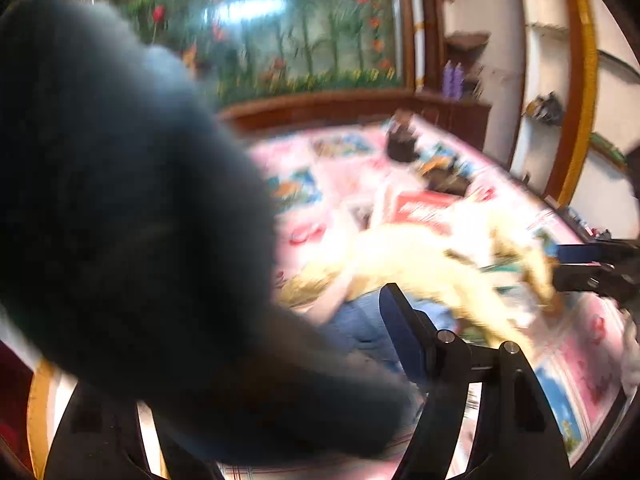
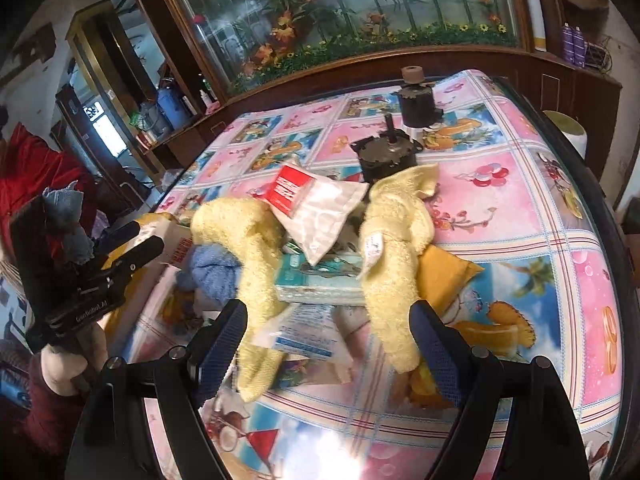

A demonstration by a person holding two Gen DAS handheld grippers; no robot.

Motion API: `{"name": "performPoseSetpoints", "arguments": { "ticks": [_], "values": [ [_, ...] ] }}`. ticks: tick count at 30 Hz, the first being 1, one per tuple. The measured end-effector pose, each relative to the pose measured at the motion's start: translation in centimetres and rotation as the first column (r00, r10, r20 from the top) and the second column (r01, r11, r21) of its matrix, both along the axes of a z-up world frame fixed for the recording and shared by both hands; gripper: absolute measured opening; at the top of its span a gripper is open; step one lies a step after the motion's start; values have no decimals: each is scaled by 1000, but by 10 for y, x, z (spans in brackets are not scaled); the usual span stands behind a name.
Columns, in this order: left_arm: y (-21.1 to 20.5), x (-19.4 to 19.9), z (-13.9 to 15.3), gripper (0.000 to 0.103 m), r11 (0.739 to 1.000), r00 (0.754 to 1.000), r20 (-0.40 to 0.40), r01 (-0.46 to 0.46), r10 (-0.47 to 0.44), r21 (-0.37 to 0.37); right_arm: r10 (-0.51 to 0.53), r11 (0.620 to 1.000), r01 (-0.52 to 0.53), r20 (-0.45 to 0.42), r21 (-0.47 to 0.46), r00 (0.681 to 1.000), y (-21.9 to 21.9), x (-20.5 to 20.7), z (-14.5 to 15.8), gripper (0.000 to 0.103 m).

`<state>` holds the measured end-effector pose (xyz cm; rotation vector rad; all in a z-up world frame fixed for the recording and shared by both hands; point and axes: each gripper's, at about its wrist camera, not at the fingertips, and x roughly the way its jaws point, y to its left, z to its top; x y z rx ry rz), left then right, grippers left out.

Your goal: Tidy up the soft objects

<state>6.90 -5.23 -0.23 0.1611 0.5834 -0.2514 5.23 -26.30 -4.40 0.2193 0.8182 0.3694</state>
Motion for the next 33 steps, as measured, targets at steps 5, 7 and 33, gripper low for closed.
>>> {"name": "performPoseSetpoints", "arguments": {
  "ticks": [5,7,33],
  "values": [
    [7,-69,23,73,995,984,150,96,-92,-22,74,997,-75,62,21,995,24,-13,24,85],
    [14,-94,32,73,991,973,193,133,-128,-12,117,992,-120,77,39,990,35,-19,28,85],
    [30,-151,67,74,632,724,87,648,-684,-424,790,189,-821,413,538,453,178,-73,102,87]
  ]
}}
